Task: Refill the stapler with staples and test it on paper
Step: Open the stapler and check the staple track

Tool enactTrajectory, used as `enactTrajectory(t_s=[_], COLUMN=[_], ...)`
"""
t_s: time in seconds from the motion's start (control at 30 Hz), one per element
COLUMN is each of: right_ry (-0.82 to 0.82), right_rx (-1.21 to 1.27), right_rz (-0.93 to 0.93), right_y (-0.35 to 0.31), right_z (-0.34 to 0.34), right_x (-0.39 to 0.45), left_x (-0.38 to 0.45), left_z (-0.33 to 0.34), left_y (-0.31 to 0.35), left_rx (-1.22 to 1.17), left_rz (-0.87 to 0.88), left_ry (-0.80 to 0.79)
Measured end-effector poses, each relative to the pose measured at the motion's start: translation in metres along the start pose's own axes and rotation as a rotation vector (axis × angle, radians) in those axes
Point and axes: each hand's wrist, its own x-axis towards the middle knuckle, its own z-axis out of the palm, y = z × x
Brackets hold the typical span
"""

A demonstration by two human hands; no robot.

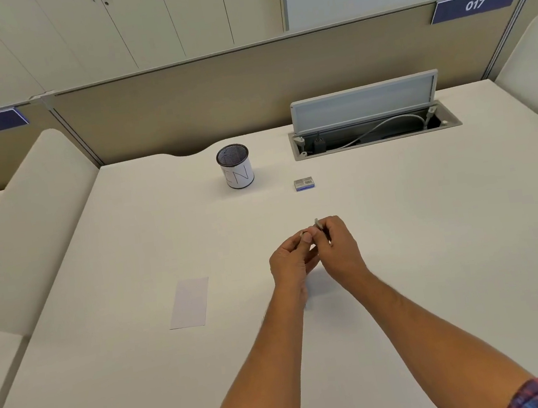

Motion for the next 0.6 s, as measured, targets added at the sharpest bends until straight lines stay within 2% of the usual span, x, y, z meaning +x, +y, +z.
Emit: enactTrajectory(t_s=[0.2,0.33,0.5,0.6], right_ry=[-0.009,0.236,0.274,0.208], right_rx=[-0.057,0.217,0.456,0.727], right_rz=[-0.072,0.078,0.204,0.312], right_y=[-0.003,-0.013,0.003,0.013], right_z=[0.002,-0.009,-0.023,-0.034], right_x=[0.002,0.019,0.023,0.021], left_x=[0.000,0.003,0.014,0.020], left_z=[0.003,-0.004,-0.013,-0.019], left_y=[0.000,-0.008,0.009,0.017], left_rx=[-0.045,-0.183,-0.397,-0.382], left_rz=[0.020,-0.046,-0.007,0.035], left_ry=[0.058,0.185,0.158,0.077])
